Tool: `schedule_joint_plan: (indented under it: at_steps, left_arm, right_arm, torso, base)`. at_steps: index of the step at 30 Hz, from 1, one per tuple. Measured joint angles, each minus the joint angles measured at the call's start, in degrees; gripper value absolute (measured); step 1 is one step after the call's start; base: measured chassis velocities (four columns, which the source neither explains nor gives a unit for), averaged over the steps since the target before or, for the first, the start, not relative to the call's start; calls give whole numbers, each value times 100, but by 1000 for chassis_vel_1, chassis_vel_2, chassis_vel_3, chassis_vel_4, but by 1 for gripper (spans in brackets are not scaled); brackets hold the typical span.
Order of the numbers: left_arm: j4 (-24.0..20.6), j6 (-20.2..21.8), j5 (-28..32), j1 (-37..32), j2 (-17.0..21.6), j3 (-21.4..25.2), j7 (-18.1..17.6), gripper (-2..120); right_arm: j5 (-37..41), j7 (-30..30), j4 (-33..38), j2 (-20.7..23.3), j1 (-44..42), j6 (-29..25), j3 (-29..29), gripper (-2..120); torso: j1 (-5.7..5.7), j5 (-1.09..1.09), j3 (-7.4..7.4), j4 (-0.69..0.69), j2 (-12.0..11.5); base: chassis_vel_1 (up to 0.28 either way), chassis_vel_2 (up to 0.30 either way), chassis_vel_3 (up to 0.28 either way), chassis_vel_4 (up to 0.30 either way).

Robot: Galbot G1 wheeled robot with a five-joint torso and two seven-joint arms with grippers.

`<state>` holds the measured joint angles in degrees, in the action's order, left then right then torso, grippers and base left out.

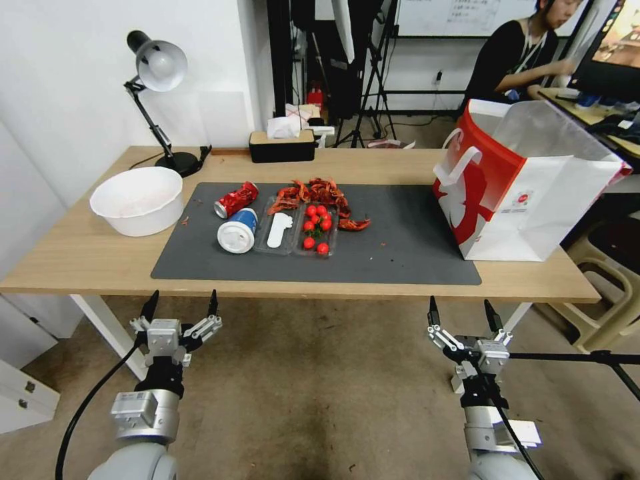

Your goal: Pick up the trash from the table and place it into the takeout bag.

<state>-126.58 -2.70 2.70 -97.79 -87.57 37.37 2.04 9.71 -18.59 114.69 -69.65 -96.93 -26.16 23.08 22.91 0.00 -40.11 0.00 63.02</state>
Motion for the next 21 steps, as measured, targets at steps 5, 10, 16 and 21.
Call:
schedule_joint_plan:
  at_steps: [5,10,16,21]
  left_arm:
    - [201,14,437,256,261,-98,2,100]
    - [555,47,852,642,598,-265,25,100]
    - [885,306,1373,1185,918,-500,40,100]
    - [1166,494,1666,1717,1171,-680,-38,100]
  right_arm:
    - [-40,-11,76,-45,-39,21,11,100]
    - [-78,-15,79,-125,-4,135,2,100]
    - [-140,-15,30,-213,21,223,-10,100]
    - [-200,-17,-2,-285,34,269,-9,100]
  torso:
    - [0,-1,0,-1,0]
    - [1,-1,0,0,0]
    - [1,-1,0,0,0]
    - [1,1,0,0,0]
  base:
    - [0,0,0,0]
    - [0,0,0,0]
    - [0,0,0,0]
    - [0,0,0,0]
